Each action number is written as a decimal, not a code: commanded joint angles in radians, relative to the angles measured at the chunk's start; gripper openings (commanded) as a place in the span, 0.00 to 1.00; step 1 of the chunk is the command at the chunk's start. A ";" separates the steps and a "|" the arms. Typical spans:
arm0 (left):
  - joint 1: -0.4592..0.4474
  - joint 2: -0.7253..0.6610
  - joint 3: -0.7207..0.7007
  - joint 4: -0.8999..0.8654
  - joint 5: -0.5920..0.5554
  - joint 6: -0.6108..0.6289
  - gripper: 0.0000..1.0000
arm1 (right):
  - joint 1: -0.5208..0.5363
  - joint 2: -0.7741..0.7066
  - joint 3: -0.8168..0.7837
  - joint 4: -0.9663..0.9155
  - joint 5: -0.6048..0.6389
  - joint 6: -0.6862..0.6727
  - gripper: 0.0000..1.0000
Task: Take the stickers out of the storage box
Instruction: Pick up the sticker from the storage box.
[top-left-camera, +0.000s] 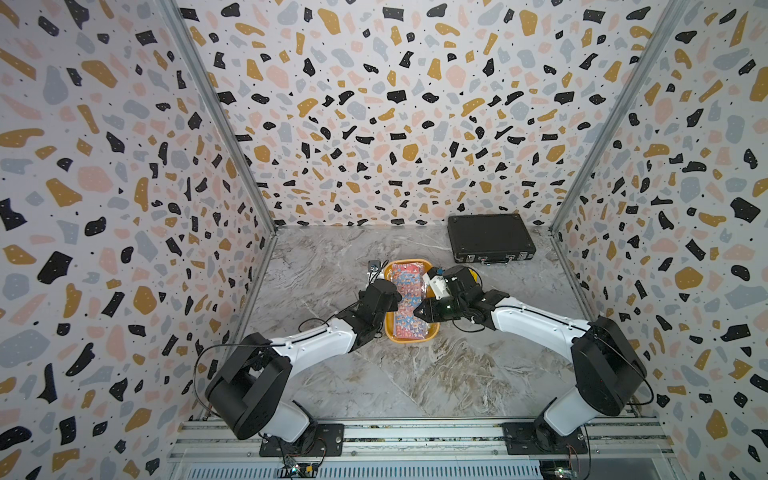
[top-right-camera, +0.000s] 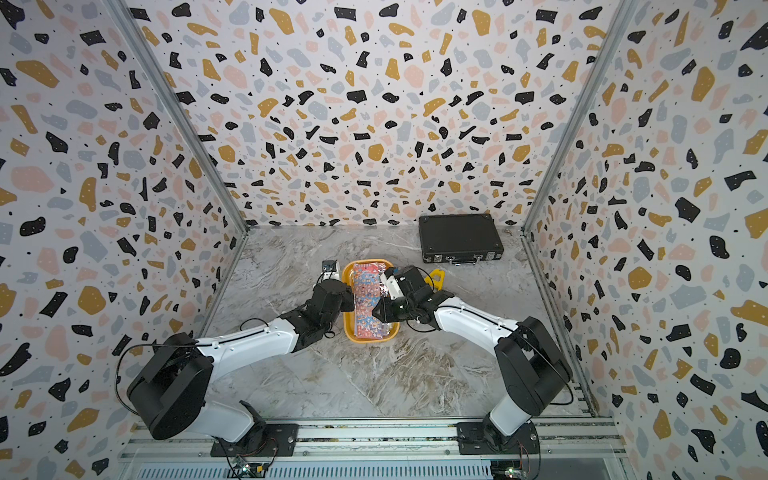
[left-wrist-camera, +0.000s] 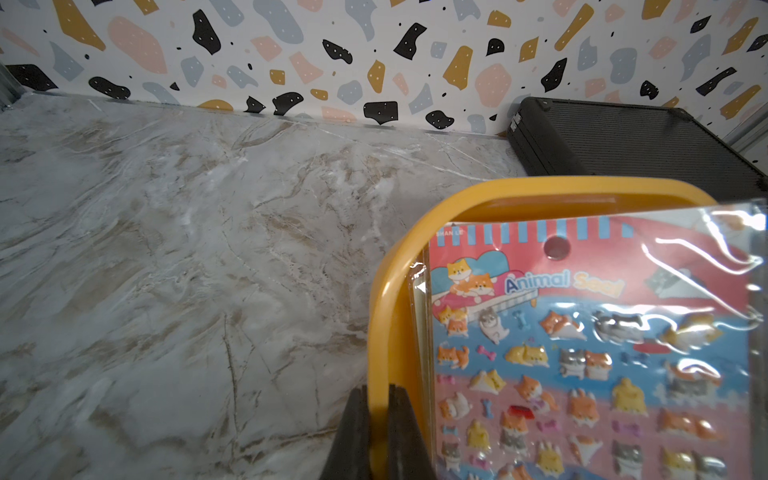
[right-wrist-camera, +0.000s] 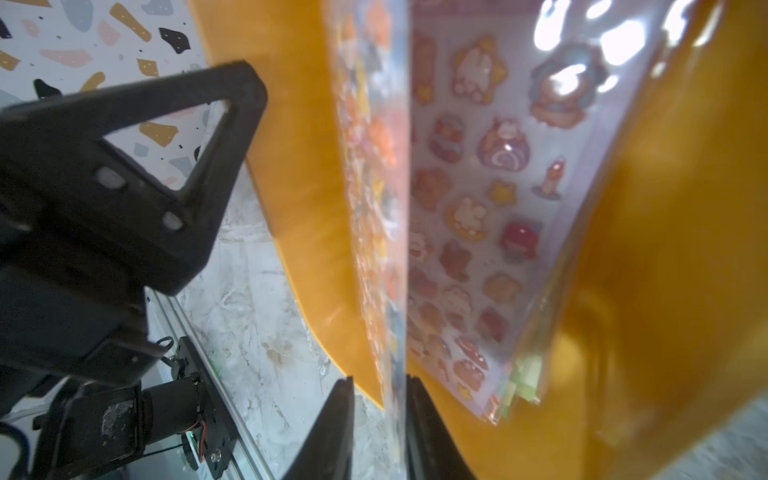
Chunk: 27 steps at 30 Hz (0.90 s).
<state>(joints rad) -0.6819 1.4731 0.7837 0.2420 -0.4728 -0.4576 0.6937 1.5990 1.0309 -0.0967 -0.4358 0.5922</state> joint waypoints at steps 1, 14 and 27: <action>-0.007 0.005 0.033 0.017 -0.013 -0.007 0.00 | 0.000 0.005 -0.008 0.097 -0.070 0.028 0.29; -0.007 0.002 0.050 -0.039 -0.081 -0.010 0.00 | -0.015 -0.083 0.025 -0.095 -0.019 -0.059 0.00; 0.086 -0.033 0.119 -0.288 -0.142 -0.064 0.00 | -0.135 -0.218 0.054 -0.113 -0.165 0.008 0.00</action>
<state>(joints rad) -0.6502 1.4742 0.8684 0.0410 -0.5854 -0.4858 0.5961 1.4132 1.0340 -0.2008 -0.5434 0.5659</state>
